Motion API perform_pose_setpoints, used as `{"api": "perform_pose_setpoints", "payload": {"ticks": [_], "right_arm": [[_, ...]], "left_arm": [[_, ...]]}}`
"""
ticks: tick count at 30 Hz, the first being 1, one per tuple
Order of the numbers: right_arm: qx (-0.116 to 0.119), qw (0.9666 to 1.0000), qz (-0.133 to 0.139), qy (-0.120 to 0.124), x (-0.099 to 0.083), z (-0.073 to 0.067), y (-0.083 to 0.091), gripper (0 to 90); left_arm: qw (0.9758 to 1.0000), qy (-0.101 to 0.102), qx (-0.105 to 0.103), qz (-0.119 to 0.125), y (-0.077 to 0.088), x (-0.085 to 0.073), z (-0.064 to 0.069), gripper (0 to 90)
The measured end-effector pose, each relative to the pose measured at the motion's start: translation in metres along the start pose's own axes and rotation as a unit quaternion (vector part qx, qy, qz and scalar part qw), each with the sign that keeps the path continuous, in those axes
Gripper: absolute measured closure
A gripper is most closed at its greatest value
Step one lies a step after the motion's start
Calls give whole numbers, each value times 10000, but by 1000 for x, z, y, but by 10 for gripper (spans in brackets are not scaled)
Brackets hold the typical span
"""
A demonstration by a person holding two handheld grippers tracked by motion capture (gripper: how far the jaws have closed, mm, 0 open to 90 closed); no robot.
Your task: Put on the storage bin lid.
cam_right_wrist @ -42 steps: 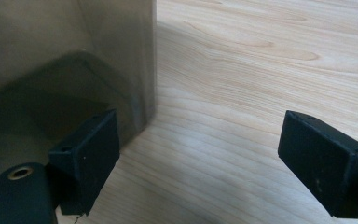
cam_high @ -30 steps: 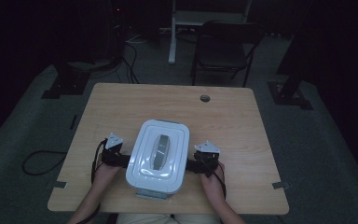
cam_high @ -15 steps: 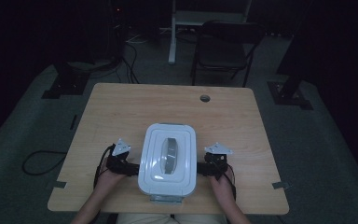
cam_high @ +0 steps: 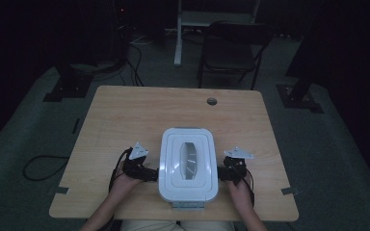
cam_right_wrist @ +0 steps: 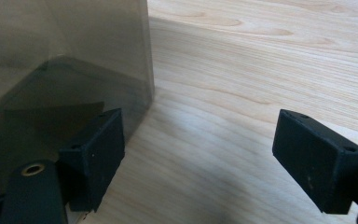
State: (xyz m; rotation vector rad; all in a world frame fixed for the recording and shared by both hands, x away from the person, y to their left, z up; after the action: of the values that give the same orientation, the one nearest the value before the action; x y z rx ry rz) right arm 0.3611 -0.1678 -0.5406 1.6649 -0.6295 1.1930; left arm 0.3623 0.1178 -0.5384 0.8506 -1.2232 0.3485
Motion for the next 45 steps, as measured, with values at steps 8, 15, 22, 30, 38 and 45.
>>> {"api": "perform_pose_setpoints", "payload": {"ticks": [8, 15, 22, 30, 38, 45], "right_arm": [[14, 9999, -8, -156, 1, 19, -3, 167], [-43, 9998, 31, -210, 3, 30, -3, 171], [-122, 9995, 77, -290, 4, 42, -4, 171], [-170, 9993, 111, -312, 3, 47, -5, 171], [-178, 9992, 120, -346, 3, 50, -6, 179], [-277, 9985, 170, -451, 0, 50, -4, 170]], "left_arm": [[9998, 27, -158, -105, -15, 6, 7, 5], [9995, -185, -152, -188, -27, 12, 8, 5], [9994, -220, -159, -198, -40, 16, 9, 5], [9993, -245, -141, -256, -49, 17, 7, 5], [9990, -303, -119, -299, -54, 21, 3, 5], [9994, -224, -222, -147, -58, 19, -1, 5]]}}
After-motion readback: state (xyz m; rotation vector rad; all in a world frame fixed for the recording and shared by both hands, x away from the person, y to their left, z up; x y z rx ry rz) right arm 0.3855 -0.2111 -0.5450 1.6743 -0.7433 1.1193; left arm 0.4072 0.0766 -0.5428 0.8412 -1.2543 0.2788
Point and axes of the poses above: each handheld gripper's, and its own axes: y roughly backward along the jaws, x roughly out of its top, z roughly to its right, the point moved 6 cm from there along -y, roughly forward along the jaws, and after that the axes turned 14 degrees about z, right-handed, at the moved point
